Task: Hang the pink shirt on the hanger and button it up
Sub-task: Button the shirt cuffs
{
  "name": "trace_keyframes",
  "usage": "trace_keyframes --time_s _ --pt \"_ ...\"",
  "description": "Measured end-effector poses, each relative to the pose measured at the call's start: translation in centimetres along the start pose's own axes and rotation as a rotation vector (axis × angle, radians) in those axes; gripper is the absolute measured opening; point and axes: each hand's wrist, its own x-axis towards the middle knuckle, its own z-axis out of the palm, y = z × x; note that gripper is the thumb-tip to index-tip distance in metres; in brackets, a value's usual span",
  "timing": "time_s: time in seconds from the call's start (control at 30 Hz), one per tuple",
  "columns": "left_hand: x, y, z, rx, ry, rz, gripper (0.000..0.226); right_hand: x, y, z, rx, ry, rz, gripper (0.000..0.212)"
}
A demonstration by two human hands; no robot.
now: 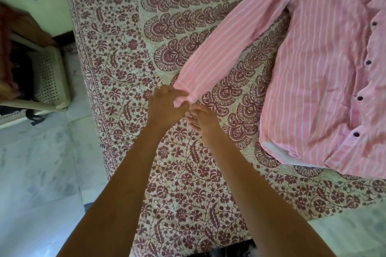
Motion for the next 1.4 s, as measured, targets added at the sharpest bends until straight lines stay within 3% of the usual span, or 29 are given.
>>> trace_keyframes --time_s 0.13,0.3,0.5,0.57,0.6,0.67,0.7,0.73,0.77,0.83,1.07,1.3,1.4 --pt "-0.4 -1.5 2.4 0.059 -0.129 -0.031 0.037 0.6 2.1 -2.0 -0.061 0.108 0.057 0.028" --pt "-0.4 -1.1 3.7 0.363 -0.283 0.067 0.040 1.0 2.9 -4.0 -0.072 0.132 0.039 0.025" --pt "-0.8 2.2 1.1 0.077 -0.153 -0.015 0.031 -0.5 0.7 -6.5 -0.041 0.168 -0.160 0.019" --pt "-1.3 4.9 -0.3 -0.047 -0.107 -0.008 0.033 -2.4 -1.3 -7.8 -0.084 0.055 -0.237 0.020" --pt "-1.3 6.4 -0.8 -0.094 -0.095 0.008 0.035 -1.2 -1.4 -10.3 -0.231 0.121 -0.425 0.029" --pt "-1.5 9.4 -1.7 -0.147 -0.084 0.052 0.036 -2.3 -2.0 -12.8 0.020 0.016 -0.555 0.034" --pt "-1.5 11.4 -2.3 -0.163 -0.080 0.086 0.036 -4.8 -4.0 -13.5 -0.061 0.113 -0.598 0.029" --pt "-1.7 13.1 -2.6 -0.179 -0.081 0.112 0.035 -7.1 -6.1 -13.0 -0.161 0.110 -0.538 0.020" --pt "-1.7 15.2 -3.0 -0.201 -0.080 0.147 0.035 -9.0 -7.4 -13.6 -0.093 0.163 -0.432 0.010" --pt "-1.6 18.6 -3.3 -0.229 -0.073 0.206 0.037 -11.0 -9.0 -16.0 -0.131 0.338 -0.490 0.017" --pt "0.9 31.2 -2.7 -0.237 -0.082 0.334 0.037 -15.7 -14.7 -25.7 -0.042 0.485 -0.529 0.017" --pt "7.3 41.2 2.1 -0.224 -0.034 0.315 0.039 -11.5 -22.8 -36.5 -0.022 0.456 -0.491 0.031" --pt "10.7 44.8 4.0 -0.194 -0.029 0.299 0.041 -9.0 -26.8 -40.2 -0.058 0.436 -0.500 0.027"
